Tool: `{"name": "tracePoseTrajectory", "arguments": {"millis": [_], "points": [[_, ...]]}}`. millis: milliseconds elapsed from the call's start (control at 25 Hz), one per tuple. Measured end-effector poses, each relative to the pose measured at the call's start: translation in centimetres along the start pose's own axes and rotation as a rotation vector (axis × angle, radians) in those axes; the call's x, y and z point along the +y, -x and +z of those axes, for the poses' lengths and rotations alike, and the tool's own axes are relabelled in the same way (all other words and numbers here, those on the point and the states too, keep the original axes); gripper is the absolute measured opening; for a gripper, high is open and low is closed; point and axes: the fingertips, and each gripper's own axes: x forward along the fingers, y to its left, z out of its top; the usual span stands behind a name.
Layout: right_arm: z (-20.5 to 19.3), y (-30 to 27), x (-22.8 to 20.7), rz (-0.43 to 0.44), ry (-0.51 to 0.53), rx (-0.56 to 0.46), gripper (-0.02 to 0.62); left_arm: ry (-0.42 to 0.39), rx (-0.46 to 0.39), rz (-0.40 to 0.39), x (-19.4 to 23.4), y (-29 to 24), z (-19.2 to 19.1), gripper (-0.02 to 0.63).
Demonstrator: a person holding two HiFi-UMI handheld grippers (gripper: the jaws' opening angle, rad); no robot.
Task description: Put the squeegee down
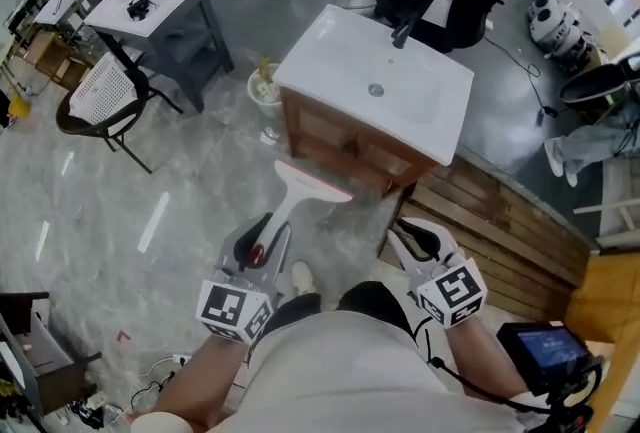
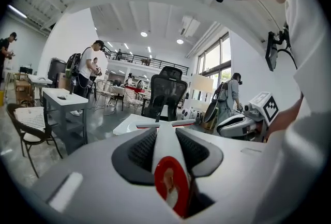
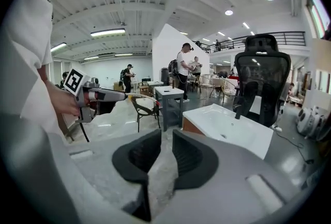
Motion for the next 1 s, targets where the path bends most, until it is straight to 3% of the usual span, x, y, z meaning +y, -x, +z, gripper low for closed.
{"name": "tracePoseTrajectory", "arguments": {"millis": [240, 440, 760, 1000], "points": [[0.6, -2.4, -2.8, -0.036, -0.032, 0.027, 0.057, 0.023, -0.002, 0.001, 3.7, -5.2, 0.6, 0.121], [0.9, -4.9, -7.9, -0.052, -0.054, 0.031, 0.057, 0.01, 0.007, 0.016, 5.9, -11.2, 1.5, 0.121], [4.4, -8.7, -18.9, -0.054, -0.04, -0.018, 0.057, -0.019, 0.042, 0.056, 8.5, -22.1, 3.9, 0.121], [3.8, -9.6, -24.5, -0.064, -0.033, 0.011, 0.057, -0.029, 0.057, 0.086, 10.7, -30.1, 3.9, 0.121]]}}
